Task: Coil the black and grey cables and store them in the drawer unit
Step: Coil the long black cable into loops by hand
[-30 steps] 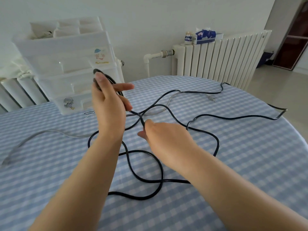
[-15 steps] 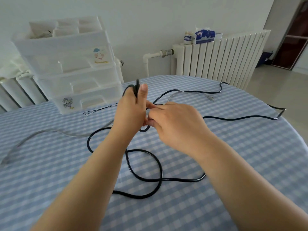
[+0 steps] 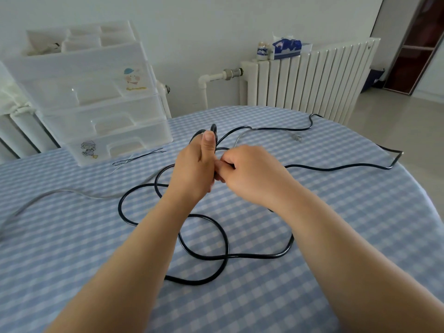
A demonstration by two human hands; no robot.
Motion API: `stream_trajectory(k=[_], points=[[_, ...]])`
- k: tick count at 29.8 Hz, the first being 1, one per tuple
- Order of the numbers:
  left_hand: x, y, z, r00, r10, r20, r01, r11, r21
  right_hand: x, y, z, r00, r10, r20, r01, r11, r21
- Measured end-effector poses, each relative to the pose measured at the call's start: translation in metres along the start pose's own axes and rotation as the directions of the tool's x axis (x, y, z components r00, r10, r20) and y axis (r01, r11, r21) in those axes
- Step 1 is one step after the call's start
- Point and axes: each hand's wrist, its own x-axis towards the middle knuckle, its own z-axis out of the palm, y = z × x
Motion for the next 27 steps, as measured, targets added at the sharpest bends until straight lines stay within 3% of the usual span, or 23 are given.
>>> stream_trajectory(k=[5,8,10,12,15,17,22,25,27], points=[[0.003,-0.004,-0.001,0.999,0.020,-0.045,-0.017,0.997,0.077,0.003,0.003,0.004,0.999,-0.022,0.029,0.020,0.997,0.074],[0.009,-0.008,-0.010,0.993,-0.112,-0.025,0.111,0.994,-0.010,0.006,0.011,-0.004,0.992,-0.125,0.000,0.124,0.983,0.139],[0.013,-0.009,-0.019,0.959,-0.264,0.099,0.280,0.932,-0.228,0.008,0.017,-0.011,0.977,-0.184,-0.112,0.206,0.947,0.247],[0.015,-0.012,-0.027,0.874,-0.349,0.338,0.464,0.805,-0.369,0.008,0.020,-0.017,0.954,-0.188,-0.235,0.261,0.905,0.336],[0.013,-0.012,-0.028,0.694,-0.284,0.662,0.658,0.625,-0.421,0.008,0.019,-0.016,0.916,-0.146,-0.373,0.279,0.901,0.333],[0.010,-0.010,-0.024,0.638,-0.215,0.739,0.695,0.574,-0.433,0.008,0.020,-0.014,0.909,-0.102,-0.404,0.216,0.944,0.249],[0.007,-0.007,-0.025,0.608,-0.108,0.786,0.713,0.510,-0.481,0.011,0.020,-0.011,0.893,-0.015,-0.450,0.105,0.979,0.175],[0.007,-0.008,-0.026,0.632,-0.064,0.773,0.697,0.483,-0.530,0.015,0.023,-0.006,0.927,0.026,-0.374,0.031,0.989,0.145],[0.008,-0.010,-0.027,0.647,-0.031,0.762,0.690,0.448,-0.568,0.020,0.028,-0.004,0.952,0.059,-0.299,0.014,0.972,0.234]])
